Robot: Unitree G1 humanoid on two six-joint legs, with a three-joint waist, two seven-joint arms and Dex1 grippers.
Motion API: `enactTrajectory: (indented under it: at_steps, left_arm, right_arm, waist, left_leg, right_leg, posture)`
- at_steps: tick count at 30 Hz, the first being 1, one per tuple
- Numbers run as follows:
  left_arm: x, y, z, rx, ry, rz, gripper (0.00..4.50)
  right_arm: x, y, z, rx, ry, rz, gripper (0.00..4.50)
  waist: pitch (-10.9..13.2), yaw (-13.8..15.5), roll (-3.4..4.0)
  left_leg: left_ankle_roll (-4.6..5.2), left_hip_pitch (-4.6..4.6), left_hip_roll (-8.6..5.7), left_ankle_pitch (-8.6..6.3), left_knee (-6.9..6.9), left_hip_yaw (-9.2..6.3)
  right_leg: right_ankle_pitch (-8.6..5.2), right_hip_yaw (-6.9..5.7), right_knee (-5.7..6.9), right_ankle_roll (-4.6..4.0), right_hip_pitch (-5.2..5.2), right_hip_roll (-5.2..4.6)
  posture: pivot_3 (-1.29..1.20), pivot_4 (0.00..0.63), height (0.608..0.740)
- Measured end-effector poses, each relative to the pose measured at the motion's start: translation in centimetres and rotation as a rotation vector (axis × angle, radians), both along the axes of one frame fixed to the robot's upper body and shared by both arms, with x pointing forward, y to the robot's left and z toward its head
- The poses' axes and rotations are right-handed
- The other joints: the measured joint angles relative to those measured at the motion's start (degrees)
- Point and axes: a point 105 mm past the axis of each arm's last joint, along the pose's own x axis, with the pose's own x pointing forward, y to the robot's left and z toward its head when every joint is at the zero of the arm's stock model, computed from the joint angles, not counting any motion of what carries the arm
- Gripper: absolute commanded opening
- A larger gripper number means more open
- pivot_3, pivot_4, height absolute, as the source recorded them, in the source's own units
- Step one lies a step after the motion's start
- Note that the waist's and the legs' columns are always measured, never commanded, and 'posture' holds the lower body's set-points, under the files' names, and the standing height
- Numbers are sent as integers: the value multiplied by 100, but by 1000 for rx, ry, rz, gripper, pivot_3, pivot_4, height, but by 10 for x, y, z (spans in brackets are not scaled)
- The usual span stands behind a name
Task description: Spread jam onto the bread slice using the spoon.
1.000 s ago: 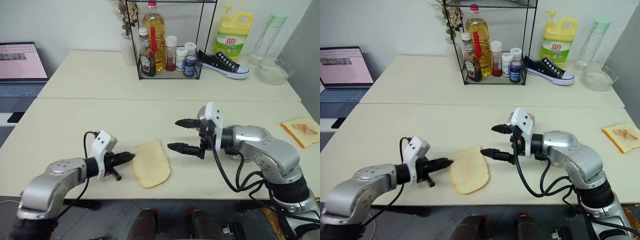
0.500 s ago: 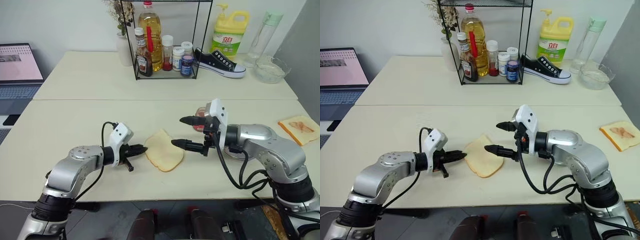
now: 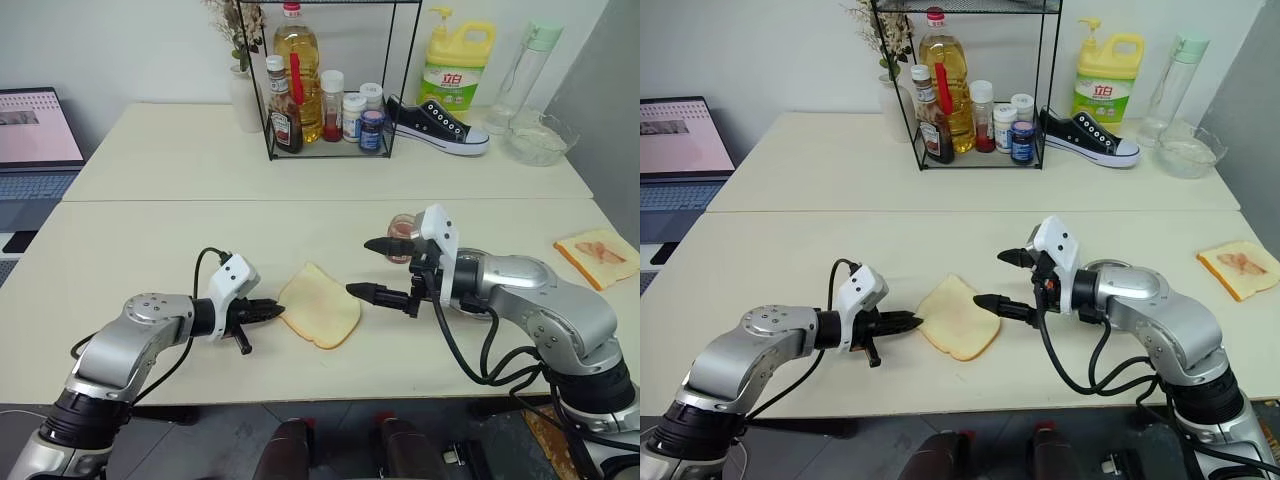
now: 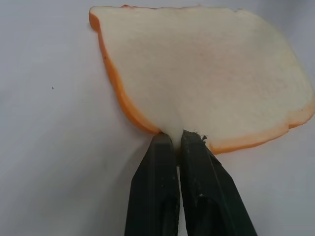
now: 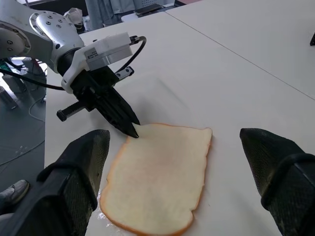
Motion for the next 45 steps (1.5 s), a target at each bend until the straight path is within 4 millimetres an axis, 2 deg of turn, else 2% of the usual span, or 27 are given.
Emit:
enactTrajectory:
  at_steps: [1, 2, 9, 12, 14, 16, 18, 19, 20, 22, 23, 25, 31, 35, 37, 40, 42, 45]
  left_arm:
    - [0, 0, 0, -1, 1, 2, 536]
    - [0, 0, -1, -2, 1, 8, 746]
    - [-5, 11, 3, -9, 14, 35, 2963]
    - [-10, 30, 16, 25, 17, 56, 3990]
    - [-12, 42, 31, 48, 4, 61, 4476]
    - [-7, 46, 53, 48, -51, 49, 4476]
    - [-2, 37, 76, 10, -123, 5, 4476]
    - [3, 26, 89, -22, -171, -26, 4476]
    - [7, 6, 104, -74, -238, -81, 4476]
    - [5, -31, 114, -136, -297, -198, 4476]
    - [1, -48, 113, -160, -302, -256, 4476]
    - [-5, -70, 107, -185, -291, -337, 4476]
    - [-15, -105, 102, -220, -338, -486, 4476]
    - [-15, -125, 95, -237, -370, -565, 4476]
    - [-12, -132, 88, -242, -363, -579, 4476]
    - [-9, -136, 87, -243, -378, -583, 4476]
    - [-6, -143, 92, -262, -397, -574, 4476]
    - [-5, -145, 93, -266, -408, -551, 4476]
  right_arm:
    - [0, 0, 0, 0, 0, 0, 4500]
    - [0, 0, 0, -1, 0, 0, 4500]
    - [-1, -5, -5, -9, 20, -10, 4500]
    - [-4, -11, -5, -10, 33, -24, 4500]
    - [-9, -18, 0, -5, 32, -32, 4500]
    - [-17, -27, 3, 4, 64, -50, 4500]
    - [-24, -34, 7, 29, 97, -68, 4500]
    - [-28, -39, 10, 51, 115, -83, 4500]
    - [-31, -47, 11, 75, 141, -120, 4500]
    - [-35, -66, 11, 95, 182, -204, 4500]
    - [-37, -80, 9, 96, 207, -268, 4500]
    - [-44, -106, 5, 122, 247, -397, 4500]
    - [-67, -158, -13, 223, 351, -708, 4500]
    - [-76, -186, -31, 404, 398, -941, 4500]
    - [-72, -200, -37, 533, 406, -1051, 4500]
    - [-65, -212, -38, 623, 399, -1129, 4500]
    - [-53, -217, -49, 769, 443, -1190, 4500]
    - [-45, -219, -71, 836, 536, -1247, 4500]
  waist:
    - [0, 0, 0]
    - [0, 0, 0]
    - [0, -1, 0]
    - [2, -6, 1]
    - [3, 6, 1]
    - [3, 42, 2]
    - [3, 79, 0]
    - [3, 107, 0]
    - [3, 165, 0]
    - [1, 197, -5]
    - [1, 204, -5]
    - [2, 165, -9]
    - [-5, 68, 4]
    - [-9, 89, 7]
    - [-9, 90, 8]
    - [-11, 50, 13]
    - [-13, 42, 14]
    - [-15, 15, 28]
  left_leg:
    - [0, 0, 0, 0, 0, 0]
    - [0, 0, 0, 0, 0, 0]
    - [0, -1, 0, 0, 0, -1]
    - [0, -1, 2, 0, -1, -2]
    - [0, -2, 2, 0, -1, -4]
    - [0, -2, -2, 0, 0, -4]
    - [0, -2, -3, 0, 3, -2]
    - [0, -2, -6, 0, 4, -3]
    - [0, -4, -9, 0, 8, -5]
    - [1, -4, -14, -1, 11, 0]
    - [2, -5, -15, -1, 9, 3]
    - [3, -4, -10, -1, 6, 6]
    - [4, 9, 15, -1, 3, 10]
    - [4, 9, 8, -1, 5, 9]
    - [4, 12, 4, -1, 7, 22]
    - [4, 13, 7, -1, 2, 25]
    - [4, 8, 7, -1, 4, 16]
    - [4, 7, 4, -1, 3, 17]
  right_leg:
    - [0, 0, 0, 0, 0, 0]
    - [0, -1, 0, 0, 0, 0]
    - [0, -1, -1, 0, 0, 0]
    - [0, -1, 0, 0, -1, 0]
    - [-1, -5, -3, 0, 0, 0]
    - [-1, -6, -5, 0, 3, -3]
    - [-1, -5, -6, 0, 7, -3]
    - [-1, -6, -5, 1, 10, -3]
    - [0, -10, -7, 2, 17, -3]
    - [1, -4, -12, 5, 22, -4]
    - [2, -1, -13, 6, 22, -4]
    - [1, 5, -11, 6, 19, -2]
    - [0, 15, 2, 4, 18, 39]
    - [-2, 13, -3, 4, 25, 48]
    - [-1, 15, -3, 4, 24, 45]
    - [-2, 19, -4, 5, 19, 46]
    - [-2, 19, -4, 5, 21, 46]
    - [-2, 23, -4, 5, 19, 43]
  posture:
    - [0, 150, 740]
    - [0, 150, 740]
    - [0, 150, 740]
    - [0, 150, 740]
    - [0, 150, 740]
    - [0, 150, 740]
    - [0, 150, 740]
    - [0, 150, 740]
    - [0, 150, 740]
    - [0, 150, 740]
    - [0, 150, 740]
    - [0, 150, 740]
    - [0, 150, 740]
    - [0, 150, 740]
    - [0, 150, 740]
    - [0, 150, 740]
    - [0, 150, 740]
    - [0, 150, 740]
